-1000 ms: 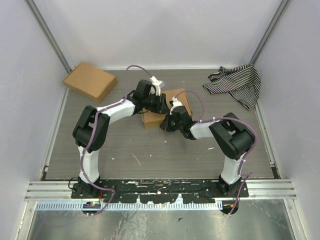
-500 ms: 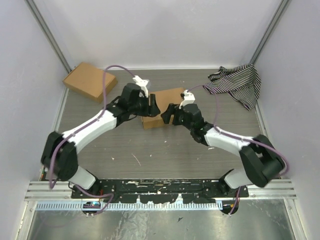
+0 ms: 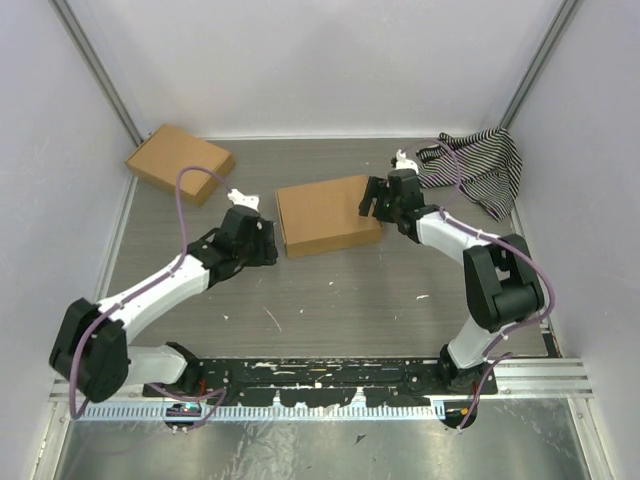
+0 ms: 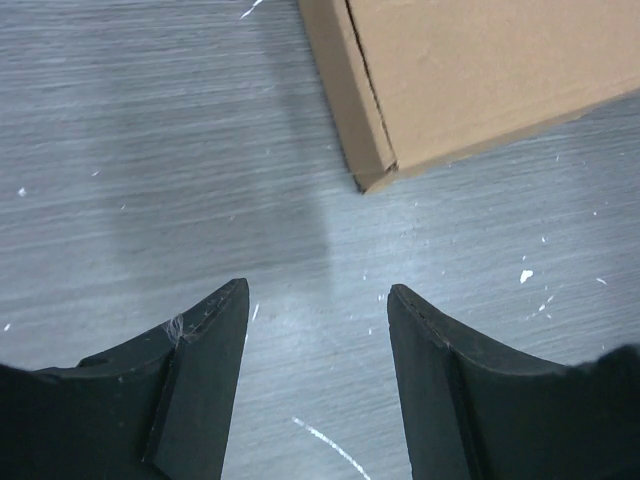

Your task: Fold the paper box

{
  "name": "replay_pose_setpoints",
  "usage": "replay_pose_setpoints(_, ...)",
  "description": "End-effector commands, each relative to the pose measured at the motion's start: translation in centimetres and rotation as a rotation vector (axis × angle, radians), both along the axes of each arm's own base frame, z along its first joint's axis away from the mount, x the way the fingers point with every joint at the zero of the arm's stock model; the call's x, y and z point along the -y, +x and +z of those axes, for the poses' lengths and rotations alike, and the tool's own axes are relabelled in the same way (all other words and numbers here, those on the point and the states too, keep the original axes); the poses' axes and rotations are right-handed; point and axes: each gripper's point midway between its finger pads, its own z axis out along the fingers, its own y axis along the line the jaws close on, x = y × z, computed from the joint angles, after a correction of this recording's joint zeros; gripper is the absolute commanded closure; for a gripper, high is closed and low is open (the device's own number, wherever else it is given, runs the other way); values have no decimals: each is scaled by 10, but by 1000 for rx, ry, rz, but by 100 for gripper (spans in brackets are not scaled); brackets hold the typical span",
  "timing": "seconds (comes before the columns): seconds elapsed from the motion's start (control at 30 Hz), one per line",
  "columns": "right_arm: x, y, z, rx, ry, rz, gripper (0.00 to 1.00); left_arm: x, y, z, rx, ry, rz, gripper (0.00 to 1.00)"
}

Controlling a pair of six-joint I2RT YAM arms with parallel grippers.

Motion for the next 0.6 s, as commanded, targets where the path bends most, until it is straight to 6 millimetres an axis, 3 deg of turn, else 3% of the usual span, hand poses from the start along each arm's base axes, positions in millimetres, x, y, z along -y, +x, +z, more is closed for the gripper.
replay_pose_setpoints(0.0, -19, 7, 9, -7, 17, 86, 20, -14, -7, 29, 94, -52, 56, 35)
replay_pose_setpoints(0.3, -36, -18, -26, -97, 108, 158, 23, -34, -35, 23, 83, -52, 77, 35)
replay_pose_setpoints(0.43, -35, -34, -28, -102, 136, 167, 24, -39, -42, 20, 80, -51, 78, 35)
replay_pose_setpoints(0.57, -31, -53, -14, -71, 161, 171, 25, -39, -48, 23, 81, -72, 71, 35)
